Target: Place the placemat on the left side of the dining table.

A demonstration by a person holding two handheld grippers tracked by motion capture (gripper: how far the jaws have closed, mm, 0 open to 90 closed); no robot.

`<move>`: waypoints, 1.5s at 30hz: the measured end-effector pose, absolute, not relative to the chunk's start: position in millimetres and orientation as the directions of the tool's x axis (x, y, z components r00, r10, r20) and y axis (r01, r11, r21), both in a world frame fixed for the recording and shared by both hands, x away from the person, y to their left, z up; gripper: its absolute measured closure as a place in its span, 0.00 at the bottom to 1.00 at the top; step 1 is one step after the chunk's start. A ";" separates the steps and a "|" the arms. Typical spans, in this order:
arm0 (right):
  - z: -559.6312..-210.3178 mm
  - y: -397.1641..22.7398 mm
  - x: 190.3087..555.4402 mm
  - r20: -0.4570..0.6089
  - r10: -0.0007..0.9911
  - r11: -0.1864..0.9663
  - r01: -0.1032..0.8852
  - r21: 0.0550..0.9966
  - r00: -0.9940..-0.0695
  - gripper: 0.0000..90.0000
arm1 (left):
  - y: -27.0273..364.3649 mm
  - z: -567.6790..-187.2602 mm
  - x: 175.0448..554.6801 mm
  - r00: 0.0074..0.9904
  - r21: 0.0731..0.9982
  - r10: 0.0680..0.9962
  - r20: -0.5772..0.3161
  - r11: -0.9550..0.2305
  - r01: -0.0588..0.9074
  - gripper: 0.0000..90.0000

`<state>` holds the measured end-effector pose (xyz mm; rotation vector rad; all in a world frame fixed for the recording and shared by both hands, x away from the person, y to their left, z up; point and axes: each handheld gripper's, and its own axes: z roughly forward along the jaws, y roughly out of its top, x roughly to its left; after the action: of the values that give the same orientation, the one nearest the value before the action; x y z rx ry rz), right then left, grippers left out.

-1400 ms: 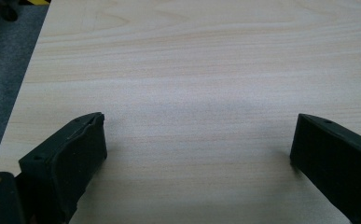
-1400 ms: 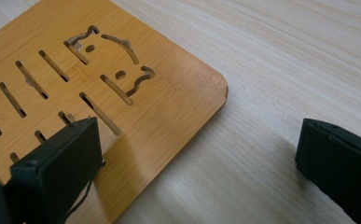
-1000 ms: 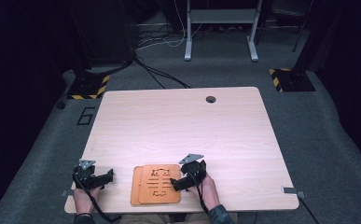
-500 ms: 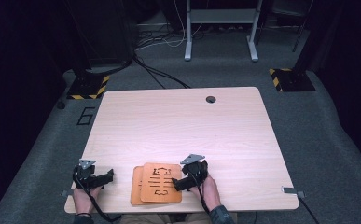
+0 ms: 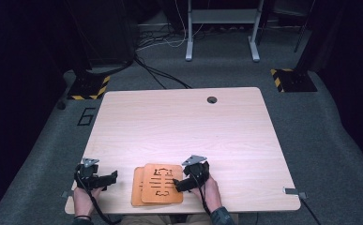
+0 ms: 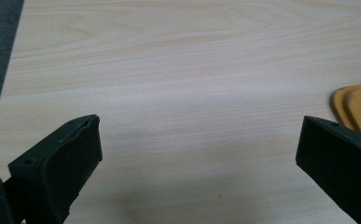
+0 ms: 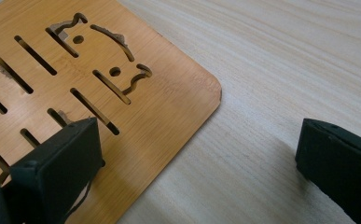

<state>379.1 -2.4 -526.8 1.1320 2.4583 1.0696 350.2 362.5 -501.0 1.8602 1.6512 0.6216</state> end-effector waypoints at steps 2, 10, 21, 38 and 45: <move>-526.8 -2.4 379.1 0.089 0.733 0.435 0.564 0.702 -0.675 0.00 | 359.4 -498.3 350.1 0.145 0.675 0.989 -0.032 -0.086 0.733 0.00; -527.0 -2.6 379.1 0.087 0.732 0.435 0.562 0.704 -0.675 0.00 | 343.6 -485.6 347.6 0.203 0.669 0.979 -0.036 -0.127 0.732 0.00; -527.3 -3.1 379.5 0.082 0.732 0.434 0.557 0.708 -0.676 0.00 | 322.0 -478.8 346.8 0.273 0.654 0.960 -0.057 -0.170 0.737 0.00; -527.4 -3.3 379.6 0.079 0.734 0.434 0.555 0.709 -0.675 0.00 | 294.0 -479.4 344.6 0.345 0.632 0.937 -0.052 -0.236 0.738 0.00; -527.4 -3.4 379.5 0.080 0.737 0.431 0.558 0.709 -0.671 0.00 | 279.9 -479.8 344.9 0.388 0.627 0.920 -0.054 -0.272 0.730 0.00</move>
<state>379.5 -3.4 -527.4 1.1288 2.4435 1.0721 344.9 279.9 -479.8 2.0813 1.4090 0.4342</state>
